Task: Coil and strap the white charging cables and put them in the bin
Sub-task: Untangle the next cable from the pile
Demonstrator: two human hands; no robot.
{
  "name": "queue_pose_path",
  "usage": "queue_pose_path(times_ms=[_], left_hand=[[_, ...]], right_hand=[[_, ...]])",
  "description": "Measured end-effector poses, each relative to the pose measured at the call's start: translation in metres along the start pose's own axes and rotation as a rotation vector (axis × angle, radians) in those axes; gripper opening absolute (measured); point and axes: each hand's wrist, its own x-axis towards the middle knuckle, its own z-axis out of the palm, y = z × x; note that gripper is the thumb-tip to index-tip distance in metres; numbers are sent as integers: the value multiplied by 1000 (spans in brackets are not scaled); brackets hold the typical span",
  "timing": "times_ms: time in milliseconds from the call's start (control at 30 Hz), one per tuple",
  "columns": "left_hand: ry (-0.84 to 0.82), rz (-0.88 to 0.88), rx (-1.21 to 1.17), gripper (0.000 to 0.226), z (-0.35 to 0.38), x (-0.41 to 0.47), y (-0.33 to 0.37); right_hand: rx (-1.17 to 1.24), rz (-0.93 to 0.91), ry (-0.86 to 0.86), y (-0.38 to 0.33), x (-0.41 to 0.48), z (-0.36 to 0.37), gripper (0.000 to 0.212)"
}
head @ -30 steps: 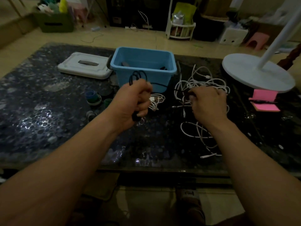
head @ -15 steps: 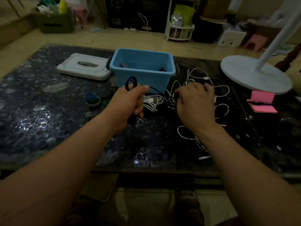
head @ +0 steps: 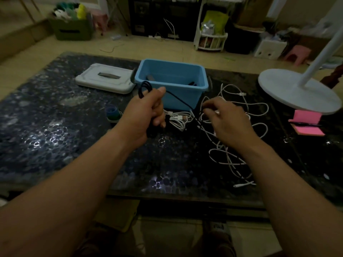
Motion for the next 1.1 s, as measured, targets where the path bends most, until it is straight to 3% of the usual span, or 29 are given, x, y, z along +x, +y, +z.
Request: queue_pose_path(times_ms=[67,167,267,367,433,600,800,1000,1100], left_hand=[[-47,-1,-16,47,5,-3,2],[-102,18,-98,46,8,-6,10],[-40,20,-138,45,2,-4,13],[68,-17,-61,40,1,1,3],[104,-64,14,35,8,1,-7],[141,-113,82,39,27,-2,-33],[206,-96,-118,28,18,1,-36],[279,-71,-239,28,6,6,-26],[295,-47,-261,28,1,9,-25]], right_hand=[[-23,-24,-155,-6,-7,12,38],[-124,-40,-218,0,-10,27,28],[-51,-9,-63,-4,-4,15,23],[286,44,212,-26,-3,-10,21],[406,46,298,-42,-5,-18,20],[269,11,59,-58,-21,3,12],[107,-43,-133,-68,-32,10,36],[-5,-34,-403,-64,-37,12,37],[52,-87,-474,-67,-42,11,33]])
